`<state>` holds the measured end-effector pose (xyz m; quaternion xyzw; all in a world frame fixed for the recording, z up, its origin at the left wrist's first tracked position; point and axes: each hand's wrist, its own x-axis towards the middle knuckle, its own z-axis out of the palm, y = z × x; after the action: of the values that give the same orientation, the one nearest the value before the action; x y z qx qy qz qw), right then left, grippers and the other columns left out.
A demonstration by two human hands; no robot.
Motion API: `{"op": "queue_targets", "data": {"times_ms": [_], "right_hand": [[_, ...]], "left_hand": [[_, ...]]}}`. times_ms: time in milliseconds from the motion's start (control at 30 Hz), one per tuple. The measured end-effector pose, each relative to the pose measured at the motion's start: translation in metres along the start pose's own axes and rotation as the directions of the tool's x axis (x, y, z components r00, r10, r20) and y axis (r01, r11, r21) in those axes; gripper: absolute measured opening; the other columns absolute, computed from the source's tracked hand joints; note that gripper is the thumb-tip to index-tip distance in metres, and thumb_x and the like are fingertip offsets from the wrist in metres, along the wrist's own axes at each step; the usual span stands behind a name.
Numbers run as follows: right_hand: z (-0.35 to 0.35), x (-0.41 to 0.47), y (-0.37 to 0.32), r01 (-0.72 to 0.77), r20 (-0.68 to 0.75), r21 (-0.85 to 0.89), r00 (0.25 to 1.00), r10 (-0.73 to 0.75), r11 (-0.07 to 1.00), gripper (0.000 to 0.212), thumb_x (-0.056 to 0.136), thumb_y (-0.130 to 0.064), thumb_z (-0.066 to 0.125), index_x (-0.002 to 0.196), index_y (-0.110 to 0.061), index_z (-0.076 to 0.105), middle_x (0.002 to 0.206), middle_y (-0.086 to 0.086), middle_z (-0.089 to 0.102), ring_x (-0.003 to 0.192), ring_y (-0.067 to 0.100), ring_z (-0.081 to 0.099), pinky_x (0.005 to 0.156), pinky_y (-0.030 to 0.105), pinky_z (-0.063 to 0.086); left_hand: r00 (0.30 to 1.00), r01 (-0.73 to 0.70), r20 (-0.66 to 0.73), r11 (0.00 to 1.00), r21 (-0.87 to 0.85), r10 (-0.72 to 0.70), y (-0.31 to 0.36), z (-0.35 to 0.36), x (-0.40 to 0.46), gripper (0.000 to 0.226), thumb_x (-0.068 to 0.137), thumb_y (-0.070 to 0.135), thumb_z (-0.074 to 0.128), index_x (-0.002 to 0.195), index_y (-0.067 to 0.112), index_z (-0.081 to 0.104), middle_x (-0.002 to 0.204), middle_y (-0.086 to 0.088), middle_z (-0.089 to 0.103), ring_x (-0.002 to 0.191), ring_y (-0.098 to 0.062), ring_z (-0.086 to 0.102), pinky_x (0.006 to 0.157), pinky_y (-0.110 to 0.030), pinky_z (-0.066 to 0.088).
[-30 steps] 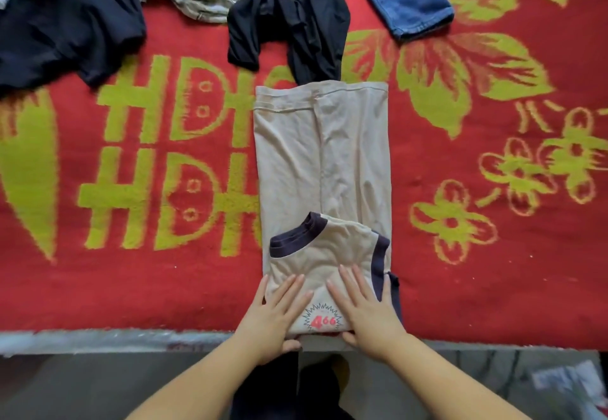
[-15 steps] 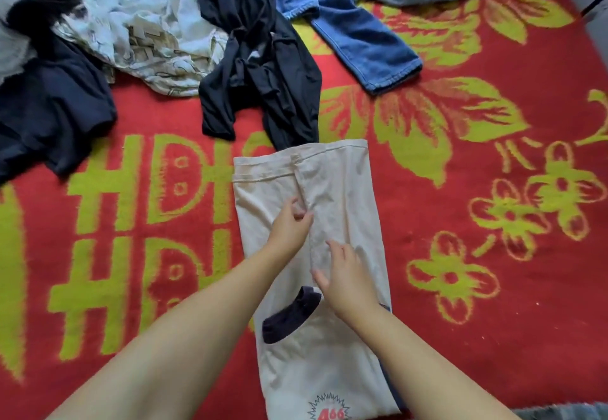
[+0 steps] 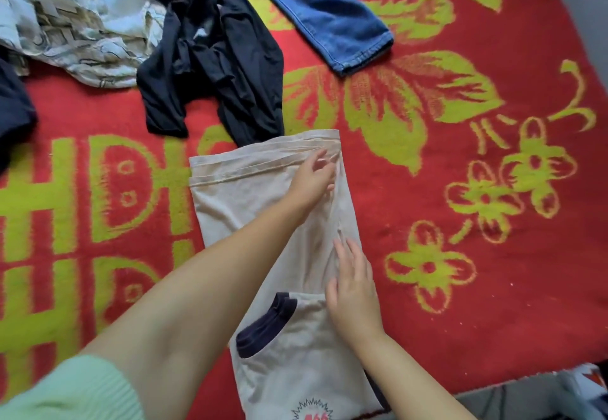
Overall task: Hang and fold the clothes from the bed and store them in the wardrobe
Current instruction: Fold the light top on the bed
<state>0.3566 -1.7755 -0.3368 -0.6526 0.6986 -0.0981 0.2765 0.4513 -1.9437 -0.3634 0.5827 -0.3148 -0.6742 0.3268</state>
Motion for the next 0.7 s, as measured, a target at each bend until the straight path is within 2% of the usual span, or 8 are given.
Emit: {"op": "queue_targets", "data": {"times_ms": [67, 133, 233, 333, 433, 500, 600, 700], "right_hand": [[-0.006, 0.003, -0.001, 0.12, 0.068, 0.003, 0.99, -0.12, 0.993, 0.064, 0.078, 0.007, 0.056, 0.14, -0.006, 0.048, 0.145, 0.018, 0.043, 0.135, 0.033, 0.042, 0.11, 0.046, 0.038], [-0.011, -0.004, 0.0, 0.223, 0.144, 0.001, 0.965, -0.221, 0.975, 0.065, 0.071, 0.01, 0.058, 0.135, -0.006, 0.053, 0.14, 0.017, 0.049, 0.129, 0.033, 0.048, 0.107, 0.047, 0.041], [-0.012, -0.034, 0.012, 0.424, 0.242, -0.059, 0.884, -0.399, 0.904, 0.063, 0.061, 0.008, 0.067, 0.123, -0.005, 0.063, 0.126, 0.014, 0.061, 0.112, 0.032, 0.061, 0.095, 0.045, 0.049], [-0.01, -0.073, 0.038, 0.611, 0.398, -0.068, 0.741, -0.54, 0.789, 0.064, 0.054, -0.001, 0.078, 0.117, -0.003, 0.067, 0.121, 0.013, 0.065, 0.109, 0.03, 0.065, 0.089, 0.043, 0.055], [-0.008, -0.112, 0.067, 0.717, 0.603, -0.228, 0.635, -0.483, 0.659, 0.074, 0.055, -0.035, 0.087, 0.121, -0.008, 0.068, 0.129, 0.008, 0.064, 0.118, 0.023, 0.062, 0.093, 0.043, 0.053], [-0.006, -0.135, 0.084, 0.731, 0.714, -0.311, 0.602, -0.359, 0.607, 0.089, 0.064, -0.047, 0.081, 0.139, -0.011, 0.052, 0.149, 0.01, 0.043, 0.137, 0.026, 0.042, 0.106, 0.053, 0.038], [-0.006, -0.146, 0.097, 0.707, 0.713, -0.409, 0.642, -0.281, 0.577, 0.088, 0.074, -0.026, 0.076, 0.15, -0.02, 0.033, 0.157, 0.009, 0.023, 0.145, 0.028, 0.023, 0.109, 0.061, 0.025], [-0.003, -0.138, 0.097, 0.685, 0.703, -0.397, 0.655, -0.277, 0.612, 0.084, 0.088, -0.004, 0.056, 0.155, -0.025, 0.009, 0.162, 0.007, 0.002, 0.148, 0.027, 0.0, 0.115, 0.06, 0.01]], "left_hand": [[0.975, -0.116, -0.169, 0.978, 0.171, 0.145, -0.009, -0.02, -0.022, 0.031, 0.099, 0.01, 0.044, 0.128, 0.011, 0.054, 0.099, 0.0, 0.059, 0.094, -0.021, 0.061, 0.085, -0.039, 0.05], [0.941, -0.18, -0.169, 0.855, 0.487, 0.295, -0.034, -0.041, -0.063, 0.028, 0.096, 0.008, 0.046, 0.121, 0.012, 0.058, 0.099, 0.002, 0.059, 0.094, -0.017, 0.06, 0.082, -0.032, 0.049], [0.941, -0.28, 0.092, 0.594, 0.754, 0.327, -0.087, -0.062, -0.147, 0.035, 0.09, 0.006, 0.051, 0.125, 0.006, 0.057, 0.107, -0.006, 0.058, 0.1, -0.025, 0.058, 0.086, -0.04, 0.05], [0.854, -0.49, 0.417, 0.212, 0.846, 0.309, -0.149, -0.066, -0.225, 0.057, 0.08, 0.025, 0.061, 0.132, 0.003, 0.055, 0.125, -0.015, 0.06, 0.113, -0.032, 0.06, 0.096, -0.046, 0.049], [0.841, -0.524, 0.528, -0.064, 0.849, 0.118, -0.195, -0.059, -0.284, 0.077, 0.077, 0.055, 0.057, 0.138, 0.008, 0.051, 0.145, -0.013, 0.048, 0.133, -0.025, 0.047, 0.11, -0.051, 0.024], [0.886, -0.453, 0.461, -0.117, 0.884, 0.045, -0.219, -0.053, -0.306, 0.094, 0.067, 0.062, 0.065, 0.141, 0.007, 0.046, 0.147, -0.014, 0.043, 0.136, -0.026, 0.043, 0.11, -0.053, 0.023], [0.941, -0.327, 0.335, -0.127, 0.936, 0.048, -0.233, -0.041, -0.311, 0.115, 0.058, 0.031, 0.078, 0.151, 0.001, 0.017, 0.149, -0.016, 0.037, 0.134, -0.026, 0.046, 0.106, -0.052, 0.041], [0.965, -0.251, 0.257, -0.092, 0.963, 0.054, -0.229, -0.035, -0.305, 0.099, 0.057, 0.013, 0.081, 0.145, 0.005, 0.038, 0.147, -0.015, 0.042, 0.134, -0.027, 0.046, 0.102, -0.047, 0.044]]}}
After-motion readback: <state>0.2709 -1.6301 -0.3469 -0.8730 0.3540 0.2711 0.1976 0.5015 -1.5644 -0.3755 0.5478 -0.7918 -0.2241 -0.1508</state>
